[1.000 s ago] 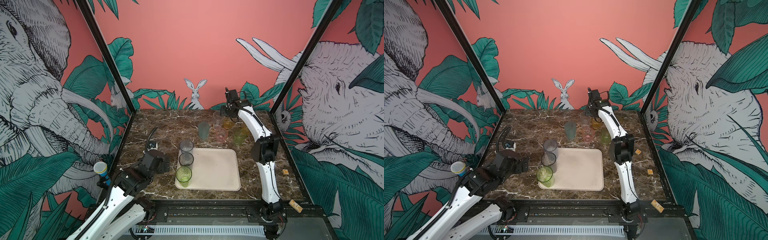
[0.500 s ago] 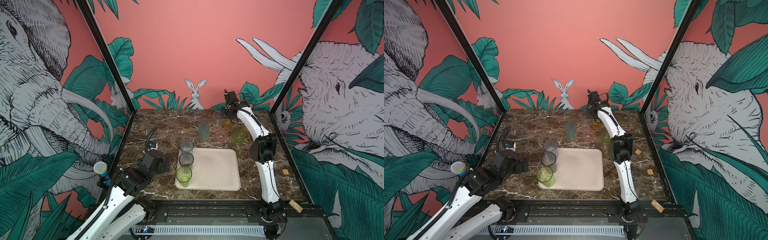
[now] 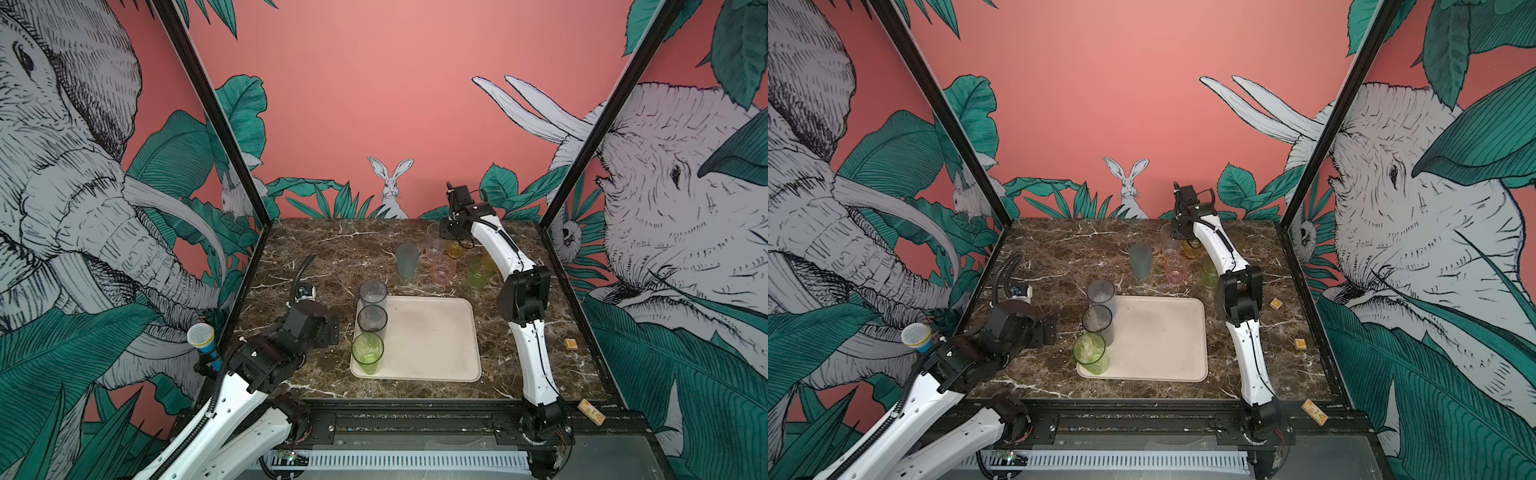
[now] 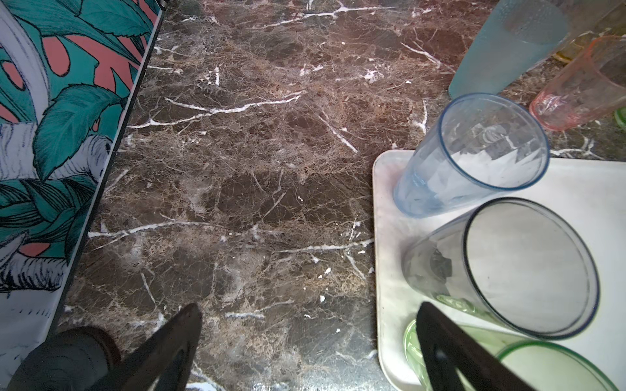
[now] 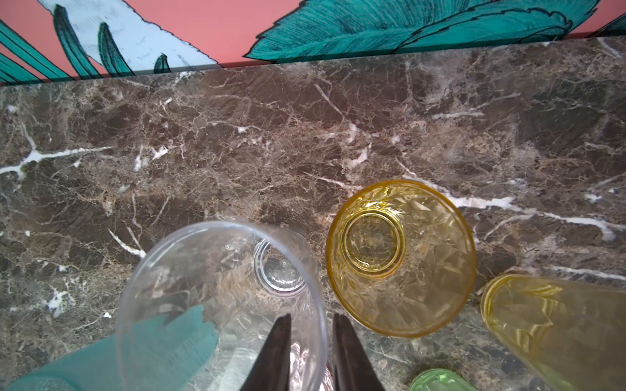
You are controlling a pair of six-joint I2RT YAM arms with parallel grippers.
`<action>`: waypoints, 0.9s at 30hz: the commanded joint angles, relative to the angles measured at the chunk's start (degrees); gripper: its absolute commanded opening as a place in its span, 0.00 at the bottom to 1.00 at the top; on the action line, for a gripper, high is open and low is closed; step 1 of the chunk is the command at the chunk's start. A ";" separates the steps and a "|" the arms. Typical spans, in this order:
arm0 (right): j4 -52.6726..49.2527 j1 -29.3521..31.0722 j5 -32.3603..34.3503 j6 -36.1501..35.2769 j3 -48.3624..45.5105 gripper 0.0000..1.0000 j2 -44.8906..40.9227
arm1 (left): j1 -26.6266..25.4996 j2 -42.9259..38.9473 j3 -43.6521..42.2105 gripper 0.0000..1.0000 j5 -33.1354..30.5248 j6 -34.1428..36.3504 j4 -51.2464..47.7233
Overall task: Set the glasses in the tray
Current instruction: 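Lower the right gripper into the clear glass rim and close it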
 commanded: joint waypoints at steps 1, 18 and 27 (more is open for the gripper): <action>-0.40 -0.19 -0.17 -0.15 1.85 0.21 1.23 | 0.30 -0.65 -0.82 0.99 -0.56 -1.02 -0.29; -0.38 -0.20 -0.86 -0.39 3.03 0.00 0.87 | 0.30 -0.51 -0.97 0.99 -0.65 -0.87 -0.07; -1.82 -0.16 -1.01 -1.44 3.70 0.00 -2.64 | 0.28 -0.49 -1.01 0.99 -0.73 -0.93 -0.02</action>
